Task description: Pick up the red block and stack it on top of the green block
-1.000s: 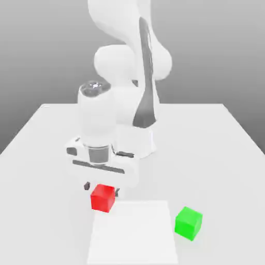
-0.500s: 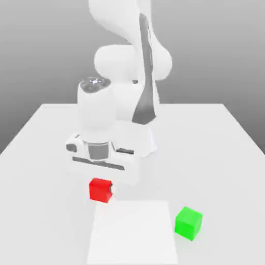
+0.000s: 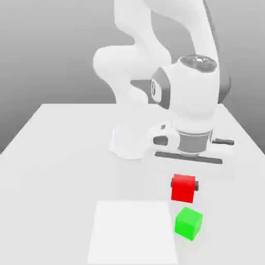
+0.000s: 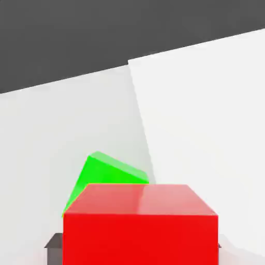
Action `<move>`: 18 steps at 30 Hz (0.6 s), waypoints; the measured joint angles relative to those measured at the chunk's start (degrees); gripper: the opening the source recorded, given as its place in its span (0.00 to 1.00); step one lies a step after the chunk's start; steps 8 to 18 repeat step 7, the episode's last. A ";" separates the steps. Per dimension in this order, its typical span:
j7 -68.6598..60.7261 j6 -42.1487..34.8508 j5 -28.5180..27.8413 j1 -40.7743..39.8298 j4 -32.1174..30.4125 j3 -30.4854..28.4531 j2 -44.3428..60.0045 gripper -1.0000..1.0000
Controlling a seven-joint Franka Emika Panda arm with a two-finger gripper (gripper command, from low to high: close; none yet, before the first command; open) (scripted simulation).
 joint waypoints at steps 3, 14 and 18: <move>2.69 5.16 -3.16 -0.40 0.48 -1.96 5.76 0.00; 3.48 6.88 -4.21 -0.07 0.57 -2.54 7.64 1.00; 3.48 6.88 -4.21 -0.07 0.57 -2.54 7.64 1.00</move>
